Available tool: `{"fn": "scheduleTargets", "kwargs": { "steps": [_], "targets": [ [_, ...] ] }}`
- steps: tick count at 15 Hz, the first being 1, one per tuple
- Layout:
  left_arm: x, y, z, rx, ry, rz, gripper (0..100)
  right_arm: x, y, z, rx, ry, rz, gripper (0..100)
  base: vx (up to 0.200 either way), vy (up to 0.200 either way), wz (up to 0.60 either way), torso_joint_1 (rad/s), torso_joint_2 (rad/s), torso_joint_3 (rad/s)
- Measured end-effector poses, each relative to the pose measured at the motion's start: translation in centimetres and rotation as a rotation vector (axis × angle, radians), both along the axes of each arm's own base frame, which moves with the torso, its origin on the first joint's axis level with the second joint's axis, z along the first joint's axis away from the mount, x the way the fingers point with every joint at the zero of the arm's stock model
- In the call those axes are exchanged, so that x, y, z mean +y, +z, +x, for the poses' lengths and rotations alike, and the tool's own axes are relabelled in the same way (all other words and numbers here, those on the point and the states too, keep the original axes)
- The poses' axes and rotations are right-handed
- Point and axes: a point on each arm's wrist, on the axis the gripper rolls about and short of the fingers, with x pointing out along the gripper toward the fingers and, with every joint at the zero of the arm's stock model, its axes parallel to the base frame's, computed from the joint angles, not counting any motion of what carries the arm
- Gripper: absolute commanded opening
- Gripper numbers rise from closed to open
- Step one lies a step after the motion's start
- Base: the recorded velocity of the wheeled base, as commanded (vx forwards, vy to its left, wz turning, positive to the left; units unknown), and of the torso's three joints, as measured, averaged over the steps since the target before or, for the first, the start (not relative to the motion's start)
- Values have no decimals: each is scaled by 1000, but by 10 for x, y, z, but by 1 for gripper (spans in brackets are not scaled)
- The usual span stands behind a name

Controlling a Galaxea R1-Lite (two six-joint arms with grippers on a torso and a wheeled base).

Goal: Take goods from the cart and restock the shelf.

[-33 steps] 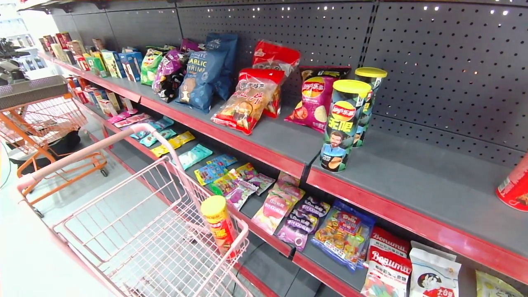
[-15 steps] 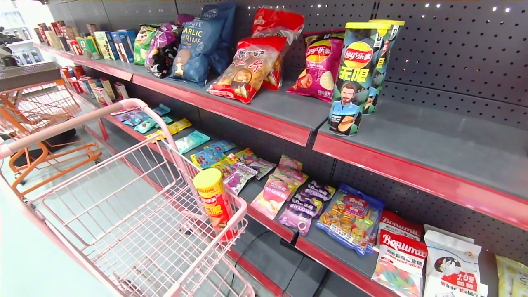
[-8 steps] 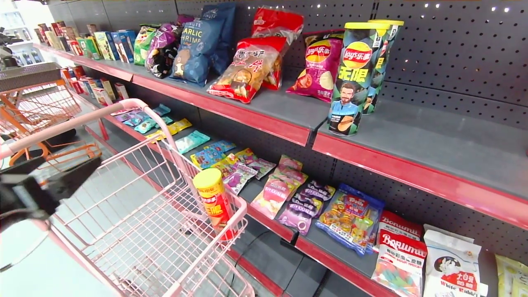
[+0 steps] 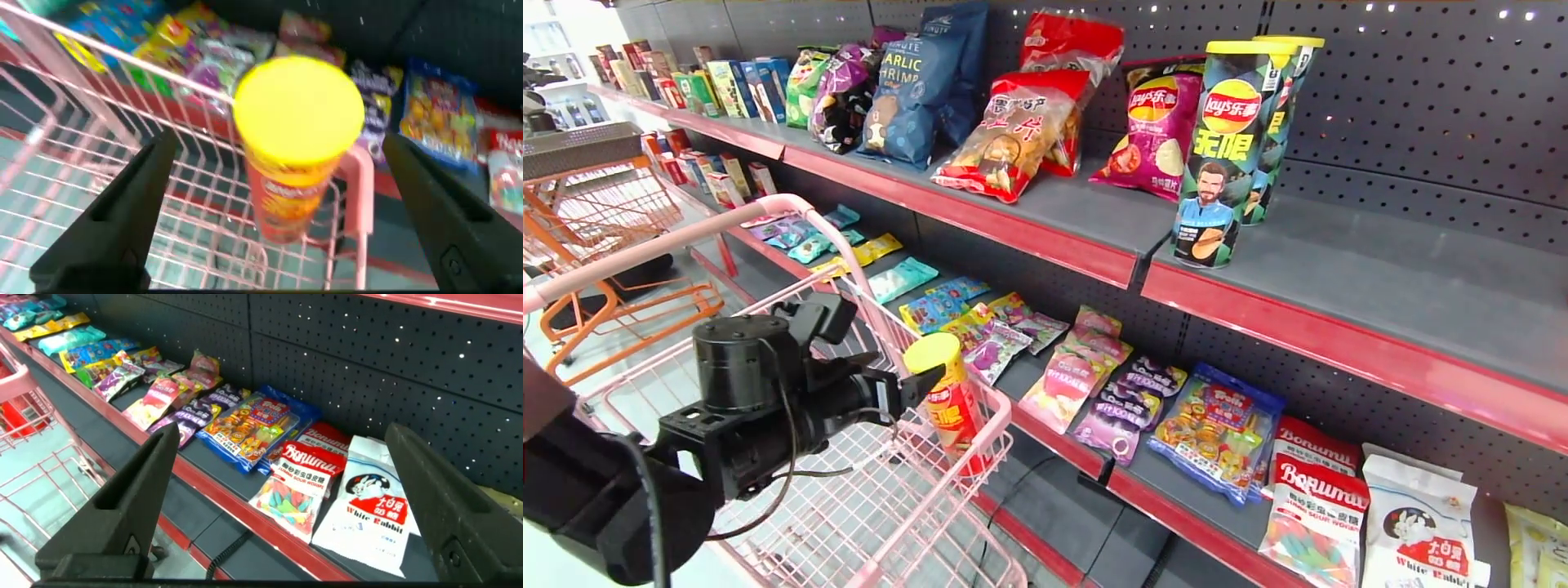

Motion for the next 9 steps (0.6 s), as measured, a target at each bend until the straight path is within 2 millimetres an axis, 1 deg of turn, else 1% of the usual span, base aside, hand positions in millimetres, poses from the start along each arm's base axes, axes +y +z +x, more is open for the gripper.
{"fn": "scheduleTargets", "kwargs": {
  "steps": [1,4,7,9],
  "targets": [
    [-5,-7,1,24,-16,8,100,0,0,0,0,0,1,100,0,0,0,0,0,0],
    [-10,-24,5,65,-30,22,100,0,0,0,0,0,2,100,0,0,0,0,0,0],
    [-15,-33,12,24,-39,11,100,0,0,0,0,1,2,100,0,0,0,0,0,0],
    [-16,-41,15,27,-42,13,100,0,0,0,0,1,2,100,0,0,0,0,0,0]
  ]
}}
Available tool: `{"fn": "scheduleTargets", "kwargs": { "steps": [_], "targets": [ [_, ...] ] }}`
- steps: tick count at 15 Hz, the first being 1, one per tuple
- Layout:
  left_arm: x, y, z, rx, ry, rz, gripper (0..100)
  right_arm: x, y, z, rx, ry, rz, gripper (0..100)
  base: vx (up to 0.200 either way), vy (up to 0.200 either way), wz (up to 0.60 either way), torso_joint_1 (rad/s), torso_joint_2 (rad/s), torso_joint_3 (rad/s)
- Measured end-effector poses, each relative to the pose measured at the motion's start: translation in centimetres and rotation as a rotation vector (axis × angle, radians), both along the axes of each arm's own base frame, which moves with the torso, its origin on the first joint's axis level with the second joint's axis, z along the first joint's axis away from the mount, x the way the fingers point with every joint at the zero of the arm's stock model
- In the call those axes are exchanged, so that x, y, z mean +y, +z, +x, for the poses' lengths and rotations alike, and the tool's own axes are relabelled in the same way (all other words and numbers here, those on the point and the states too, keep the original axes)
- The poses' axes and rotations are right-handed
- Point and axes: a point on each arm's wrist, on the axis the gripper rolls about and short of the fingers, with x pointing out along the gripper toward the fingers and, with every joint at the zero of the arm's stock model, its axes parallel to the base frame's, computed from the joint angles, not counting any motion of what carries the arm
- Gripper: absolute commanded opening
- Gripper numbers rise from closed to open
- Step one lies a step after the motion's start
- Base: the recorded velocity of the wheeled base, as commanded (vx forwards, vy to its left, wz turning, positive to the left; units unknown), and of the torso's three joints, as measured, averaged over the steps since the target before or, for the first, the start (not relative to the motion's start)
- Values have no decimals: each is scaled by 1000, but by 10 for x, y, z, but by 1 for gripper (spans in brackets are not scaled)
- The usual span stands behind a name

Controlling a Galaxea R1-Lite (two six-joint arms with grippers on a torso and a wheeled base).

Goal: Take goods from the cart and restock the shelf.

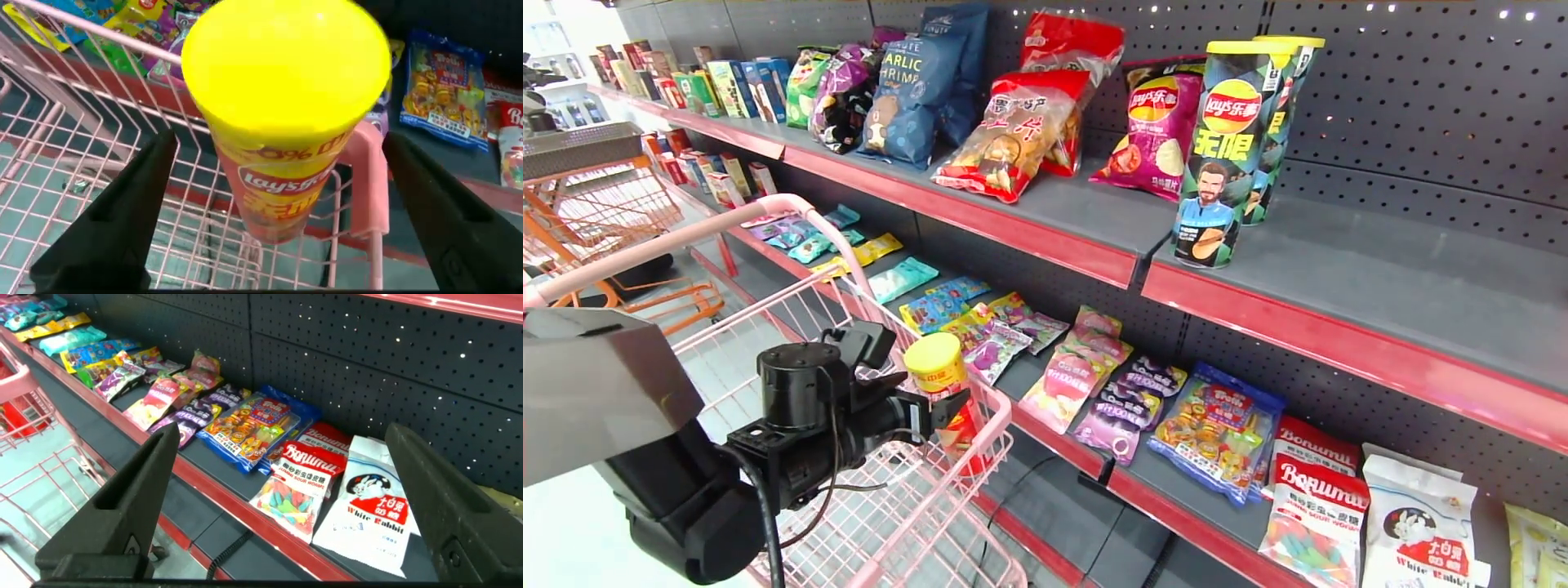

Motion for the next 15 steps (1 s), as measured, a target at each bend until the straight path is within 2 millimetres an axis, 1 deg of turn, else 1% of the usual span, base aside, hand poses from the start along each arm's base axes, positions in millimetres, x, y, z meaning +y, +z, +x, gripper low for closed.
{"fn": "scheduleTargets", "kwargs": {
  "steps": [4,7,11,12,15],
  "targets": [
    [-3,-9,7,14,-5,5,100,0,0,0,0,0,0,100,0,0,0,0,0,0],
    [-4,-9,15,-3,0,0,100,0,0,0,0,-1,0,100,0,0,0,0,0,0],
    [-5,-11,18,-4,-1,2,100,0,0,0,0,0,0,100,0,0,0,0,0,0],
    [-5,-11,18,-6,-2,7,0,0,0,0,0,-1,0,100,0,0,0,0,0,0],
    [-5,-15,19,-18,-11,29,0,0,0,0,0,0,0,100,0,0,0,0,0,0]
  ]
}}
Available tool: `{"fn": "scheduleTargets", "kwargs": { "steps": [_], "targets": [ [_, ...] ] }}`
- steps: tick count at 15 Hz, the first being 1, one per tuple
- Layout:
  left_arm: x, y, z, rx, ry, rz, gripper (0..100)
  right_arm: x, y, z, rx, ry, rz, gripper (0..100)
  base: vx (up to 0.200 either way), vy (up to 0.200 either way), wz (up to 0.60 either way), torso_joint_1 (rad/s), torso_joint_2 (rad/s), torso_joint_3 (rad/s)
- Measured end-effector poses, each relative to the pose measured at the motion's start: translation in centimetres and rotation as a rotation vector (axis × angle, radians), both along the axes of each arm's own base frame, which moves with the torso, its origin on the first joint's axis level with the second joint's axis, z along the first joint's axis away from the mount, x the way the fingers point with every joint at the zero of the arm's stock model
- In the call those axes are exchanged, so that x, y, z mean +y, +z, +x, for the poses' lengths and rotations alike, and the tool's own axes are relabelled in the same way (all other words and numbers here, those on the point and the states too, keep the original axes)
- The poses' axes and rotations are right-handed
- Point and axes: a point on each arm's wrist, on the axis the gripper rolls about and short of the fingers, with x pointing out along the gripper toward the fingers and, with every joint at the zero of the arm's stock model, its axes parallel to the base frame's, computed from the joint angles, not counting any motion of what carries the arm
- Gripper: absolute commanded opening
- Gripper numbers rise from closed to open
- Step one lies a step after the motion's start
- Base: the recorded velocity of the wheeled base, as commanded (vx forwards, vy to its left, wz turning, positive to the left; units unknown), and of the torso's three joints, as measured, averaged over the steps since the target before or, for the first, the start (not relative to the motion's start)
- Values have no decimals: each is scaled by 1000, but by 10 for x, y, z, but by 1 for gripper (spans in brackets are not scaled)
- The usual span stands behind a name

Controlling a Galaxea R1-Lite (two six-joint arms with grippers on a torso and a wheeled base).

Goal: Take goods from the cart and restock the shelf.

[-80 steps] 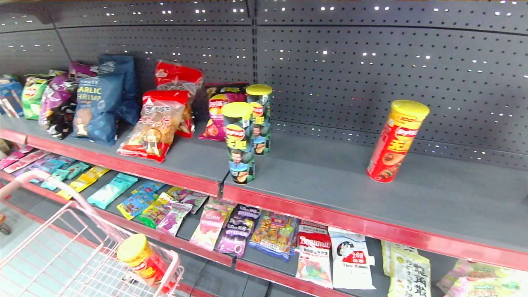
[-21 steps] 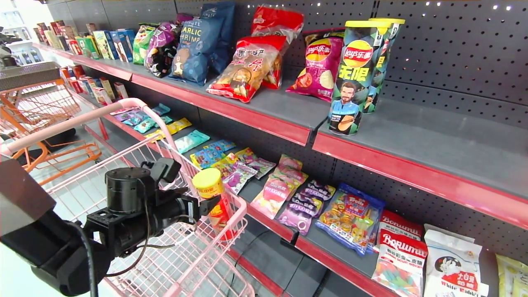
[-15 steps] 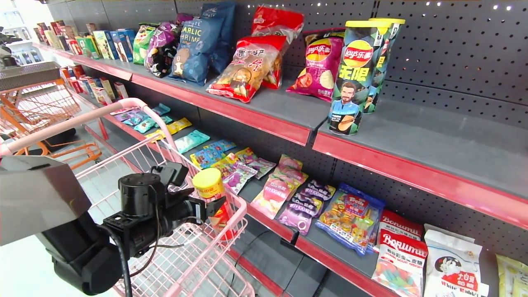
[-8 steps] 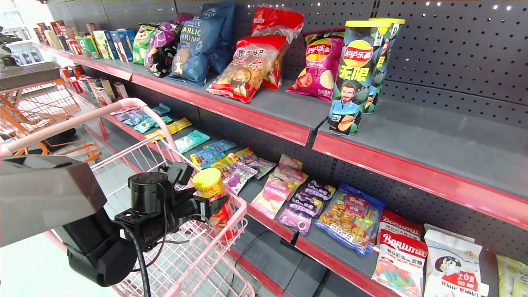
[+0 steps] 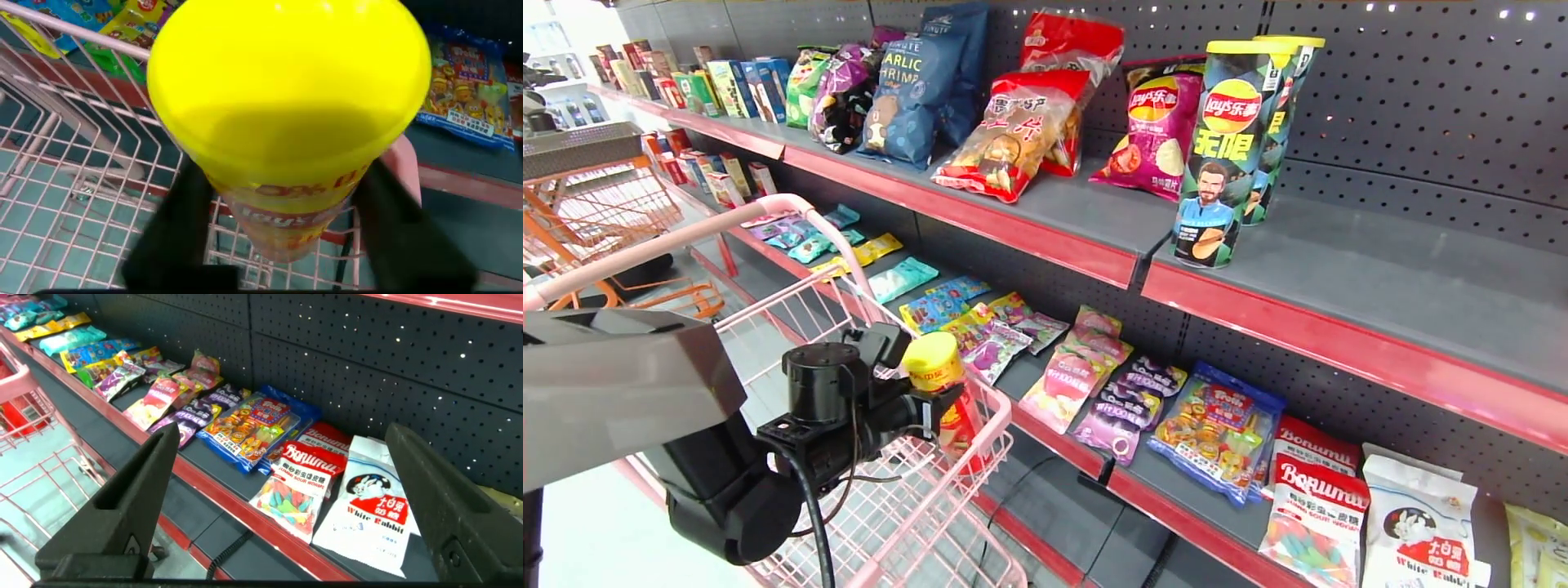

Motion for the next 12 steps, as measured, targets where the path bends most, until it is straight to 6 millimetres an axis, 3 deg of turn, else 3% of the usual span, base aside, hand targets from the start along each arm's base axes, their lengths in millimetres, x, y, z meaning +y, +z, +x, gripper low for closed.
{"fn": "scheduleTargets", "kwargs": {
  "steps": [7,9,12],
  "targets": [
    [7,8,-10,3,29,3,0,0,0,0,0,0,1,100,0,0,0,0,0,0],
    [15,25,-23,28,44,11,0,0,0,0,0,0,0,100,0,0,0,0,0,0],
    [35,74,-48,60,84,16,0,0,0,0,0,-1,2,100,0,0,0,0,0,0]
  ]
}}
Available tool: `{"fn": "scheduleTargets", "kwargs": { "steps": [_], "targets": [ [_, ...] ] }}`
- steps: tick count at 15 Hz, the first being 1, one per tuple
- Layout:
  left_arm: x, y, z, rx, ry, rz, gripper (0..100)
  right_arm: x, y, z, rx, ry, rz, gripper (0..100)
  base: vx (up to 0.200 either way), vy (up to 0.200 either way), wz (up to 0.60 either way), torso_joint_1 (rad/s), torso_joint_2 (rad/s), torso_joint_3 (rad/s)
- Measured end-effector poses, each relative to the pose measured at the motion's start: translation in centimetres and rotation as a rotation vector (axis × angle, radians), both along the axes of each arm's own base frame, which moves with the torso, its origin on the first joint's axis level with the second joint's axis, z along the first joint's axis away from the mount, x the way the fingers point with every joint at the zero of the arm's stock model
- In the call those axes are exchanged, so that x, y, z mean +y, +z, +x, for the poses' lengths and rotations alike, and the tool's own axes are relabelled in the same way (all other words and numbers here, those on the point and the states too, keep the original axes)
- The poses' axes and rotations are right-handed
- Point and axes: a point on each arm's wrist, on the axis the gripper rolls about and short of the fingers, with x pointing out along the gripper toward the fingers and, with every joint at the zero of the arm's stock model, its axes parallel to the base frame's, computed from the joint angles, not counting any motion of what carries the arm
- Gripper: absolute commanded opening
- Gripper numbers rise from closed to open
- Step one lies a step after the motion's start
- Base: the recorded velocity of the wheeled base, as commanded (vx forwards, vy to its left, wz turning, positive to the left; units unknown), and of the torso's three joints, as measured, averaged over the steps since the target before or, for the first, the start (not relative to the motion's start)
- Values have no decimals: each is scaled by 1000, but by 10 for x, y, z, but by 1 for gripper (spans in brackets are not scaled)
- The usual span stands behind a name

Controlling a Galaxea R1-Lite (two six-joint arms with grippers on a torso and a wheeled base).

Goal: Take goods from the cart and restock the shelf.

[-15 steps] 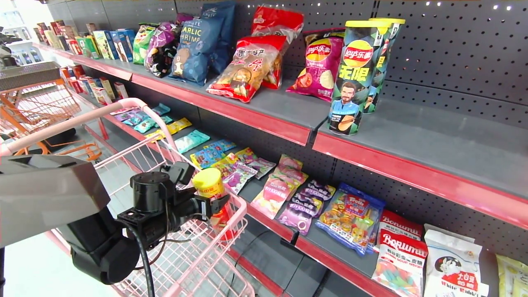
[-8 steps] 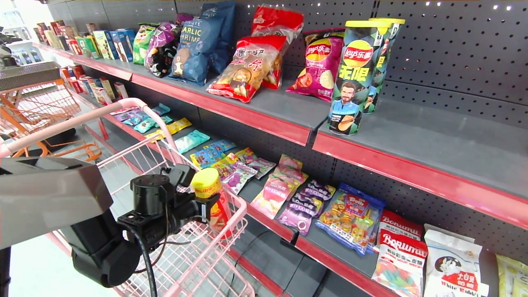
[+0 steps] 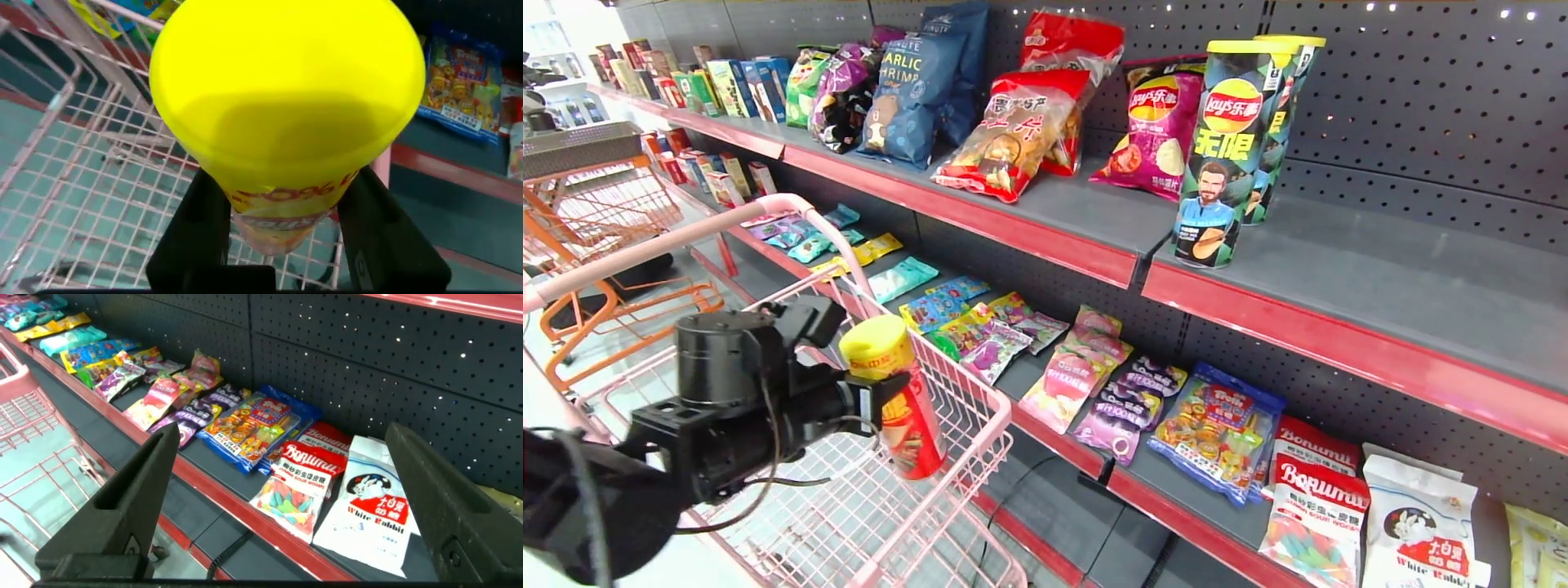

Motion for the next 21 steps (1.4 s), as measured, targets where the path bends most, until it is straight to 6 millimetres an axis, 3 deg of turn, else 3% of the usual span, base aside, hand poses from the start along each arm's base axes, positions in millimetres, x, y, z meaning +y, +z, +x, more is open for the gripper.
{"fn": "scheduleTargets", "kwargs": {
  "steps": [3,5,7,10,12,16,21],
  "targets": [
    [21,69,-42,-28,34,-11,0,0,0,0,0,0,1,100,0,0,0,0,0,0],
    [35,113,-88,-103,42,-14,0,0,0,0,0,0,-3,100,0,0,0,38,-101,-65],
    [48,138,-141,-195,45,-9,0,0,0,0,0,0,-3,100,0,0,0,137,-408,-259],
    [61,142,-202,-323,45,15,0,0,0,0,-1,-1,-4,100,0,0,0,181,-518,-318],
    [65,137,-222,-380,41,42,0,0,0,0,0,-1,-4,100,0,0,0,227,-566,-349],
    [68,135,-239,-437,48,32,0,0,0,0,0,0,-2,100,0,0,0,235,-586,-350],
    [70,125,-242,-430,88,43,0,0,0,0,0,-1,-2,100,0,0,0,181,-412,-242]
  ]
}}
